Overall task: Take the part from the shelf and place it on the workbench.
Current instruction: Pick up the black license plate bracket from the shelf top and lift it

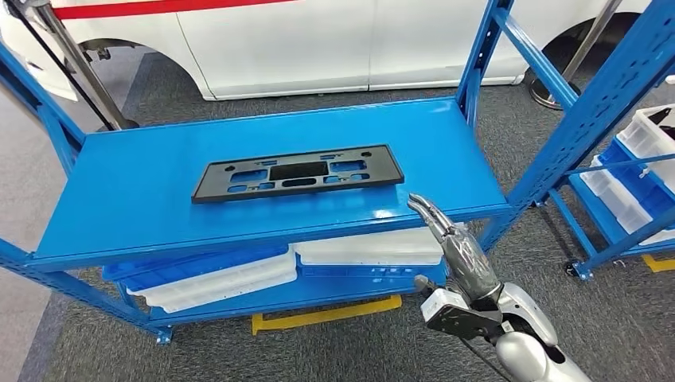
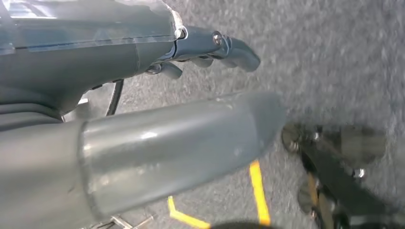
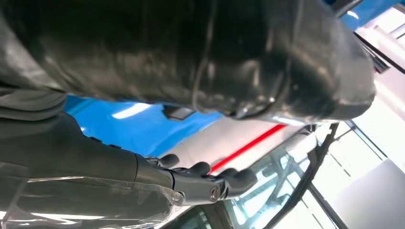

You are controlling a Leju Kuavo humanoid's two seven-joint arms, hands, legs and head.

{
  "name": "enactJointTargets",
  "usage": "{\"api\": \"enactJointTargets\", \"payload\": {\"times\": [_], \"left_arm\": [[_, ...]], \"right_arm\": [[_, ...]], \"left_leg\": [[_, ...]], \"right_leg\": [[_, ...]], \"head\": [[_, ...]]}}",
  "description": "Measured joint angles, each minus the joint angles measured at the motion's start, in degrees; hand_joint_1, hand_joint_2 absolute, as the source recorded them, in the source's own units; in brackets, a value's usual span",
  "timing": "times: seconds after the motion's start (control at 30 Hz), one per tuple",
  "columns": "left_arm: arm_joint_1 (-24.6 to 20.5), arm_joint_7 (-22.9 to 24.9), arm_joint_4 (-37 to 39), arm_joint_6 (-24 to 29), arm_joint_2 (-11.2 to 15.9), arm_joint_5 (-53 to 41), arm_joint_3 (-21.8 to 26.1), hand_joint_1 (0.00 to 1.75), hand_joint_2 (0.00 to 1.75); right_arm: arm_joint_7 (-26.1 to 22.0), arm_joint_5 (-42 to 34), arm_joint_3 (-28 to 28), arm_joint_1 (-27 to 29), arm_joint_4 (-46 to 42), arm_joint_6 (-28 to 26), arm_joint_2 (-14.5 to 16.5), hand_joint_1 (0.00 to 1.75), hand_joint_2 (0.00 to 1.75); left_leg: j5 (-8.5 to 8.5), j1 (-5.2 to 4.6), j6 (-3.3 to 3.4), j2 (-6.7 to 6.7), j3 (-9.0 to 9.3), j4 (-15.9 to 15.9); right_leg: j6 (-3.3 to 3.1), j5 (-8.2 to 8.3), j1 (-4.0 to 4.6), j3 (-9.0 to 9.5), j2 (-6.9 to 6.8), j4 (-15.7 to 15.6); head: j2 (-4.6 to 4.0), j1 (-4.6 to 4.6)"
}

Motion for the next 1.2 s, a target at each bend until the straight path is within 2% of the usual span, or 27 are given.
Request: {"api": "enactJointTargets", "payload": {"times": [0.07,0.13,0.2,0.23,0.27,0.3,0.37,0.4,0.43,0.47,0.53,0.6,0.67,0.73,0.77,0.8,0.83,0.87,0.9,0.93,0.97,1.0,1.07,1.1,1.17,1.2], "left_arm": [[0.0,0.0,0.0,0.0,0.0,0.0,0.0,0.00,0.00],[-0.1,0.0,0.0,0.0,0.0,-0.1,0.0,0.00,0.00],[-0.1,0.0,0.0,-0.1,0.0,-0.1,0.0,0.00,0.00],[0.0,0.0,0.0,-0.1,0.0,-0.1,0.0,0.00,0.00],[0.0,0.0,0.0,-0.1,0.0,-0.1,0.0,0.00,0.00],[0.1,0.0,0.0,-0.1,0.0,-0.1,0.0,0.00,0.00],[0.3,0.0,0.0,-0.1,0.0,-0.2,0.0,0.00,0.00],[0.3,0.0,0.0,-0.1,0.0,-0.2,0.0,0.00,0.00],[0.3,0.0,0.1,-0.2,0.1,-0.2,0.0,0.00,0.00],[0.2,0.0,0.1,-0.2,0.2,-0.2,0.0,0.00,0.00],[0.1,-0.1,0.1,-0.2,0.3,-0.2,0.1,0.00,0.00],[0.3,-0.1,0.2,-0.1,0.4,-0.2,0.1,0.00,0.00],[0.4,-0.1,0.2,-0.1,0.4,-0.2,0.3,0.00,0.00],[0.3,-0.1,0.2,-0.1,0.3,-0.2,0.5,0.00,0.00],[0.2,-0.1,0.2,-0.1,0.2,-0.3,0.5,0.00,0.00],[0.2,-0.1,0.2,-0.1,0.2,-0.3,0.6,0.00,0.00],[0.2,-0.1,0.2,-0.1,0.1,-0.4,0.6,0.00,0.00],[0.2,-0.1,0.2,-0.1,0.0,-0.5,0.6,0.00,0.00],[0.2,-0.1,0.2,-0.2,0.0,-0.6,0.7,0.00,0.00],[0.2,-0.1,0.2,-0.2,0.0,-0.7,0.7,0.00,0.00],[0.1,-0.1,0.2,-0.2,0.0,-0.8,0.7,0.00,0.00],[0.1,-0.1,0.2,-0.2,0.0,-0.8,0.7,0.00,0.00],[-0.1,-0.2,0.2,-0.3,0.0,-1.0,0.7,0.00,0.00],[-0.2,-0.2,0.2,-0.4,0.0,-1.1,0.8,0.00,0.00],[-0.2,-0.3,0.2,-0.4,0.0,-1.3,0.8,0.00,0.00],[-0.3,-0.4,0.2,-0.5,0.0,-1.4,0.8,0.00,0.00]], "right_arm": [[0.0,0.0,0.0,0.0,0.0,0.0,0.0,0.00,0.00],[-0.1,0.1,0.0,-0.1,0.0,0.0,0.0,0.00,0.00],[-0.1,0.1,0.0,0.0,0.0,0.0,0.0,0.00,0.00],[0.0,0.1,0.0,0.0,0.0,0.0,0.0,0.00,0.00],[0.0,0.1,0.0,0.0,0.0,0.0,0.0,0.00,0.00],[0.0,0.1,0.0,0.1,0.0,0.0,0.0,0.00,0.00],[0.0,0.2,0.0,0.1,0.0,0.0,0.0,0.00,0.00],[0.0,0.2,0.0,0.1,0.0,0.0,0.0,0.00,0.00],[0.0,0.2,0.0,0.1,0.0,0.1,0.0,0.00,0.00],[0.0,0.2,0.0,0.1,0.0,0.1,0.0,0.00,0.00],[0.1,0.3,0.0,0.3,0.0,0.1,0.0,0.00,0.00],[0.2,0.3,0.0,0.5,-0.1,0.2,0.0,0.00,0.00],[0.2,0.4,0.0,0.4,-0.1,0.2,-0.1,0.00,0.00],[0.2,0.4,0.0,0.5,-0.2,0.2,-0.1,0.00,0.00],[0.3,0.5,0.0,0.6,-0.2,0.2,-0.1,0.00,0.00],[0.4,0.5,0.0,0.8,-0.2,0.2,-0.1,0.00,0.00],[0.4,0.6,0.0,0.9,-0.2,0.2,-0.1,0.00,0.00],[0.5,0.7,0.0,0.9,-0.2,0.3,-0.1,0.00,0.00],[0.6,0.8,0.0,0.9,-0.2,0.4,-0.1,0.00,0.00],[0.7,0.9,0.0,0.9,-0.1,0.6,-0.1,0.00,0.00],[0.8,1.0,0.0,0.7,0.0,0.9,0.0,0.00,0.00],[1.0,1.2,0.1,0.6,0.1,1.1,0.0,0.00,0.00],[1.3,1.5,0.2,0.2,0.4,1.6,0.1,0.00,0.00],[1.4,1.6,0.2,-0.1,0.6,1.9,0.2,0.00,0.00],[1.6,2.0,0.6,-1.1,1.0,2.5,0.7,0.00,0.00],[1.8,2.2,1.0,-1.9,1.3,3.0,1.1,0.00,0.00]], "left_leg": [[-0.98,0.19,-0.27,-0.04,-0.74,2.2],[-3.50,0.20,-0.32,-0.12,-3.81,8.0],[-5.97,0.06,-0.21,-0.12,-7.85,14.4],[-6.36,-0.05,-0.04,-0.13,-9.47,16.5],[-5.81,-0.24,0.29,-0.15,-10.52,17.3],[-4.27,-0.51,0.80,-0.19,-10.84,16.4],[1.04,-1.36,2.31,-0.31,-9.10,10.0],[3.17,-1.78,3.07,-0.36,-8.00,6.9],[4.09,-2.12,3.73,-0.40,-7.31,4.6],[4.16,-2.37,4.19,-0.41,-6.90,3.1],[3.52,-2.68,4.70,-0.42,-6.36,1.4],[3.97,-2.65,4.86,-0.41,-4.71,-0.4],[4.11,-2.25,4.73,-0.33,-2.95,-1.6],[3.75,-1.98,4.51,-0.27,-2.20,-1.9],[3.42,-1.88,4.33,-0.29,-1.98,-1.9],[3.04,-1.77,4.14,-0.31,-1.68,-1.8],[2.58,-1.60,3.90,-0.32,-1.25,-1.7],[2.02,-1.37,3.58,-0.33,-0.68,-1.4],[1.36,-1.15,3.18,-0.29,-0.20,-1.2],[0.77,-0.98,2.77,-0.29,0.28,-1.0],[0.28,-0.92,2.32,-0.27,0.41,-0.7],[-0.15,-0.94,1.89,-0.24,0.31,-0.5],[-0.57,-1.05,1.21,-0.19,0.36,-0.2],[-0.87,-1.02,0.93,-0.17,0.50,0.1],[-2.21,-0.86,0.54,-0.22,-0.36,2.8],[-3.53,-0.79,0.42,-0.26,-1.92,5.8]], "right_leg": [[-0.84,-0.30,0.12,0.79,0.11,-0.2],[-1.56,-0.71,0.46,1.48,0.10,-0.4],[-2.03,-1.07,0.92,1.75,0.14,-0.4],[-2.21,-1.26,1.19,1.93,0.21,-0.4],[-2.37,-1.51,1.49,2.22,0.33,-0.4],[-2.52,-1.83,1.82,2.67,0.47,-0.4],[-2.69,-2.60,2.34,3.82,0.69,-0.5],[-2.72,-2.92,2.45,4.24,0.73,-0.5],[-2.68,-3.17,2.47,4.55,0.74,-0.6],[-2.54,-3.31,2.39,4.60,0.78,-0.7],[-1.92,-3.07,2.13,4.89,0.81,-0.7],[-1.31,-2.87,1.92,5.34,0.74,-0.2],[-0.78,-4.42,1.77,4.19,0.64,2.6],[0.02,-7.38,1.30,0.26,0.58,8.7],[0.48,-8.28,0.99,-2.02,0.54,11.6],[0.81,-8.12,0.69,-3.65,0.48,13.0],[1.09,-6.72,0.43,-4.30,0.39,12.5],[1.34,-4.25,0.20,-3.98,0.28,10.2],[1.63,-1.47,0.00,-2.93,0.17,6.8],[1.86,0.35,0.00,-2.09,0.06,3.9],[1.67,1.28,0.11,-1.56,-0.05,1.7],[1.24,1.44,0.24,-1.47,-0.08,0.6],[-0.21,0.96,0.49,-1.55,-0.03,0.3],[-0.73,0.93,0.47,-1.22,0.05,0.1],[-1.53,0.55,0.49,-0.28,0.10,-0.1],[-1.85,0.32,0.57,0.10,0.09,-0.2]], "head": [[0.00,-0.01],[0.00,-0.03],[0.00,-0.05],[0.00,-0.05],[0.00,-0.05],[0.00,-0.04],[0.00,-0.03],[0.00,-0.02],[0.00,-0.01],[0.00,-0.02],[0.00,0.00],[0.00,0.03],[0.00,0.06],[0.00,0.06],[0.00,0.05],[0.00,0.04],[0.00,0.04],[0.00,0.04],[0.00,0.06],[-0.01,0.07],[-0.01,0.06],[-0.01,0.05],[0.00,0.01],[0.00,0.01],[0.00,0.00],[0.00,0.00]]}}
